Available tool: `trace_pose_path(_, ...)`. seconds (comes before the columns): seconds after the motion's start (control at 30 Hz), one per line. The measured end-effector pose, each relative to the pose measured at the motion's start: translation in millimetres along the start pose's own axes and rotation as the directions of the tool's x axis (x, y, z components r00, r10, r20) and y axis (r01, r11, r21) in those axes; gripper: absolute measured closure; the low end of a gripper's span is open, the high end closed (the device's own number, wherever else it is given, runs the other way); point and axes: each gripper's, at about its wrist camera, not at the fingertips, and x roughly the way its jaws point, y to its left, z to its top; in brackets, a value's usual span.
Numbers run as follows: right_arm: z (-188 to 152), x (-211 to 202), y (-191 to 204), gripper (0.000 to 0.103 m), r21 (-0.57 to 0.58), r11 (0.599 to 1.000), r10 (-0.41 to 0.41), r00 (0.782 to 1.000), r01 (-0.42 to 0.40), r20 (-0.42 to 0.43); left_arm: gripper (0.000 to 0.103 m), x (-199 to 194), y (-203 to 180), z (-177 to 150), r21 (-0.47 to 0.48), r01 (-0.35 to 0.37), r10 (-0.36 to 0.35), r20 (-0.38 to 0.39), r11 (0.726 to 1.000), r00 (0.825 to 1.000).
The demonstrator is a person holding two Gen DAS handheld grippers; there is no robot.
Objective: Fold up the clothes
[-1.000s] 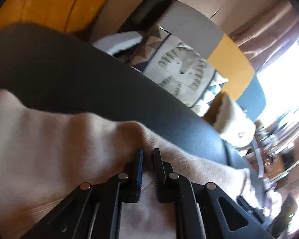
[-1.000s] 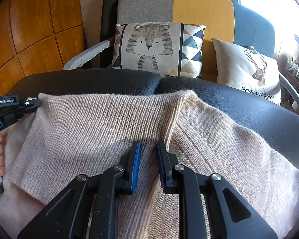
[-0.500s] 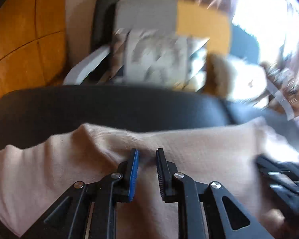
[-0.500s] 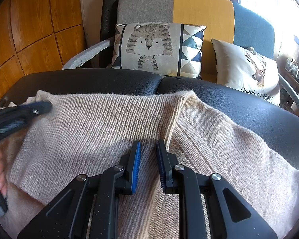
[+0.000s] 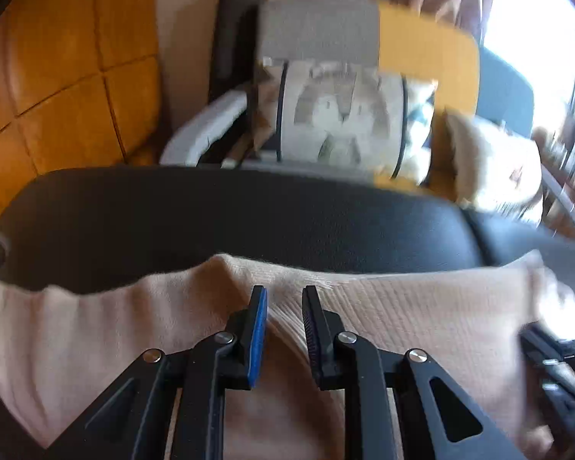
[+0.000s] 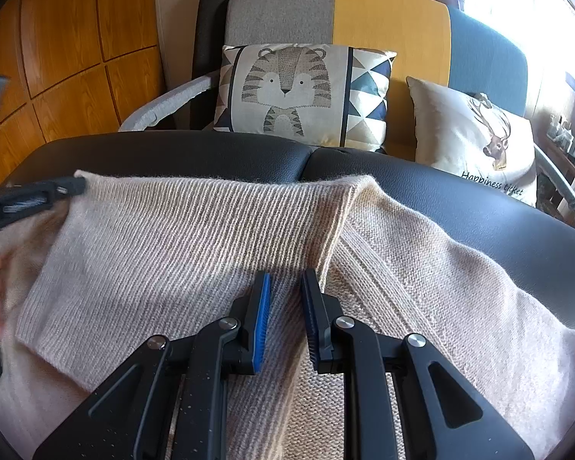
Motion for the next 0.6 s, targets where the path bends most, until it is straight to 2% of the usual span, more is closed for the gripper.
trace_pose_path(0.1,2,0,-1,0.084,-0.004,1.0,0.0,1.0,0.0,-0.002,0.083,-28,-17,-24,-0.01,0.123,-0.123,0.022,0.992,0.992)
trace_pose_path(0.17,3,-1,-4,0.083,0.007,1.0,0.016,1.0,-0.016,-0.004,0.083,-25,-33,-44,0.093,0.075,-0.073,-0.023,0.993,0.997)
trace_pose_path(0.23,5,-1,-10,0.081,0.038,0.997,0.07,0.997,-0.069,-0.016,0.083,-20,-37,-57,0.142,0.039,-0.034,-0.038,0.989,0.999)
trace_pose_path(0.3,11,-3,-16,0.073,0.047,0.992,0.116,0.992,-0.114,-0.043,0.081,-22,-30,-60,0.115,0.047,-0.043,-0.035,0.992,0.998)
trace_pose_path(0.33,15,-5,-18,0.073,0.036,0.991,0.131,0.989,-0.129,-0.068,0.081,-20,-26,-61,0.098,0.06,-0.056,-0.043,0.993,0.997)
trace_pose_path(0.47,25,-53,-9,0.071,-0.005,0.992,0.128,0.992,-0.128,0.01,0.081,-20,-26,-65,0.093,0.066,-0.063,-0.034,0.993,0.997)
trace_pose_path(0.6,14,-64,21,0.07,-0.072,0.985,0.156,0.987,-0.158,-0.037,0.081,-21,-29,-66,0.124,0.035,-0.032,-0.025,0.992,0.999)
